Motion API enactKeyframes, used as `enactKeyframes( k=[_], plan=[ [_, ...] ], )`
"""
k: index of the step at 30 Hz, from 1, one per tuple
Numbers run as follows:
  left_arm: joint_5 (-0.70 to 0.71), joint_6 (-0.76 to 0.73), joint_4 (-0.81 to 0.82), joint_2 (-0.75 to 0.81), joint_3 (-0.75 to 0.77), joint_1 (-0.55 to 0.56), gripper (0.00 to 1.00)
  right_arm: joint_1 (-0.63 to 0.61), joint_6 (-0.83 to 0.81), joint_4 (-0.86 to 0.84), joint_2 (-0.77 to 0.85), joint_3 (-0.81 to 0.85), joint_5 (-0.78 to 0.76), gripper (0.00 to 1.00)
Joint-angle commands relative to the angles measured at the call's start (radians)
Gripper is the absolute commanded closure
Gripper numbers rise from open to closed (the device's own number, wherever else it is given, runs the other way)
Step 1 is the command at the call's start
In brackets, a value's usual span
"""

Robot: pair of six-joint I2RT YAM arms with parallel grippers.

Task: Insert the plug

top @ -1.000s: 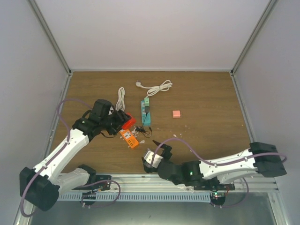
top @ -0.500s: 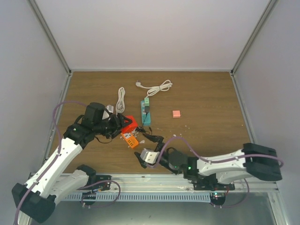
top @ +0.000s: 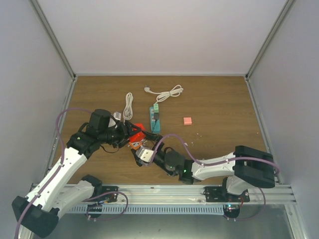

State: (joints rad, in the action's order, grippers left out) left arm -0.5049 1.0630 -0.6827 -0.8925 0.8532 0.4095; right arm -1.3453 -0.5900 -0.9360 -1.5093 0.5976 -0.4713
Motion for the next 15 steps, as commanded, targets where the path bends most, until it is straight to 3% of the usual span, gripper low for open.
enactKeyframes(
  k=[1, 15],
  plan=[
    [-0.025, 0.016, 0.040, 0.019, 0.019, -0.008, 0.62, 0.020, 0.021, -0.068, -0.024, 0.028, -0.045, 0.01],
    [-0.029, 0.049, 0.034, 0.045, 0.023, -0.008, 0.61, 0.058, 0.062, -0.045, -0.033, 0.031, -0.047, 0.14]
  ],
)
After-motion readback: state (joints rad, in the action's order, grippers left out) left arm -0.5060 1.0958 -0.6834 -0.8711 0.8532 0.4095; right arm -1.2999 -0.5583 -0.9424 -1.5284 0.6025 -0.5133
